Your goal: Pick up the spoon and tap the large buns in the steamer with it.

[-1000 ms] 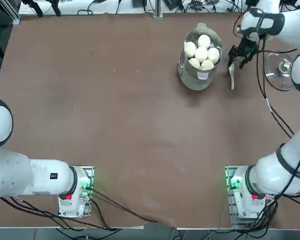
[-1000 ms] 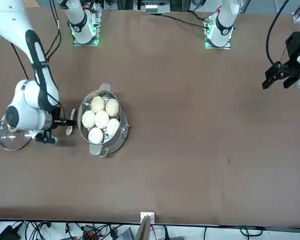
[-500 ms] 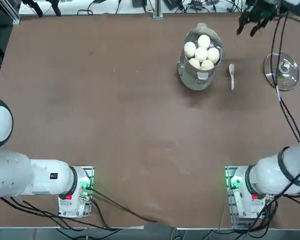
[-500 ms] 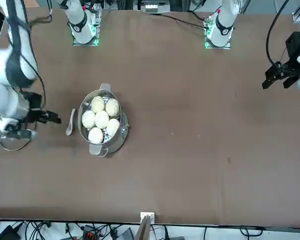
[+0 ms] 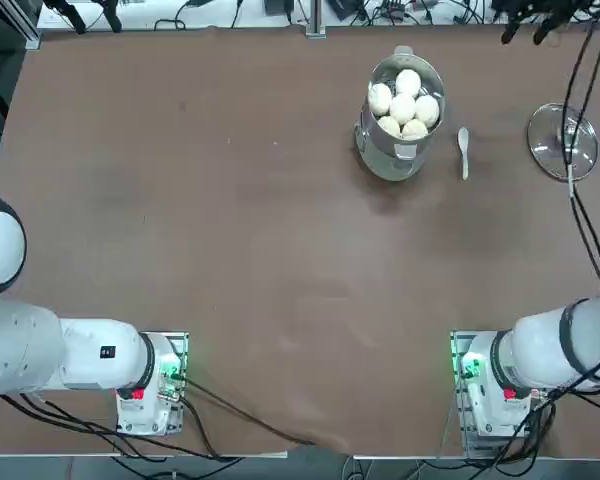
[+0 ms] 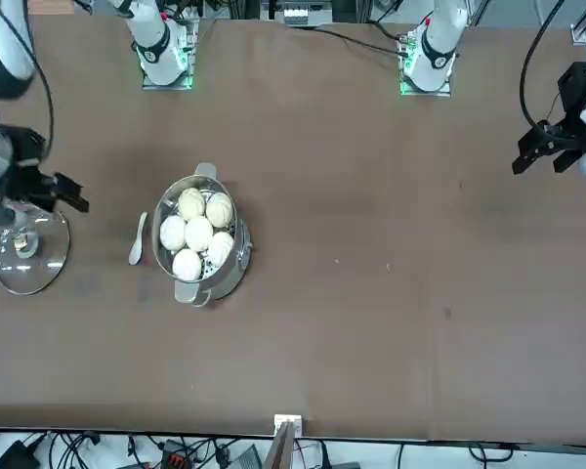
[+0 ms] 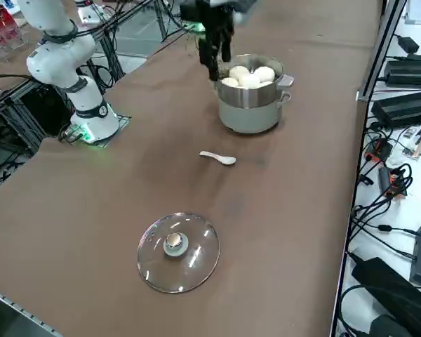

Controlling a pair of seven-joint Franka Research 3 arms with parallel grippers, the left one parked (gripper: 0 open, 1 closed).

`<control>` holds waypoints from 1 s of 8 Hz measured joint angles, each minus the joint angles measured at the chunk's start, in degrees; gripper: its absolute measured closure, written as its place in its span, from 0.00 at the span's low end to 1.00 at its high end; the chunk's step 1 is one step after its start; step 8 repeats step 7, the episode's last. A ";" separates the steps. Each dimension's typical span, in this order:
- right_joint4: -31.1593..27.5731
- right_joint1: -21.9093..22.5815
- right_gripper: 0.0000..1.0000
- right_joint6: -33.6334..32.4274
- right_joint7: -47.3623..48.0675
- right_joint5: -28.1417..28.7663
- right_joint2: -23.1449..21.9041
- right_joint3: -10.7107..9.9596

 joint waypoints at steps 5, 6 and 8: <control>4.05 0.12 0.00 -10.53 0.00 -3.52 -4.66 0.23; 4.05 0.12 0.00 -10.91 0.00 -3.52 -5.12 0.22; 4.14 0.11 0.00 -10.93 0.00 -3.52 -5.33 0.20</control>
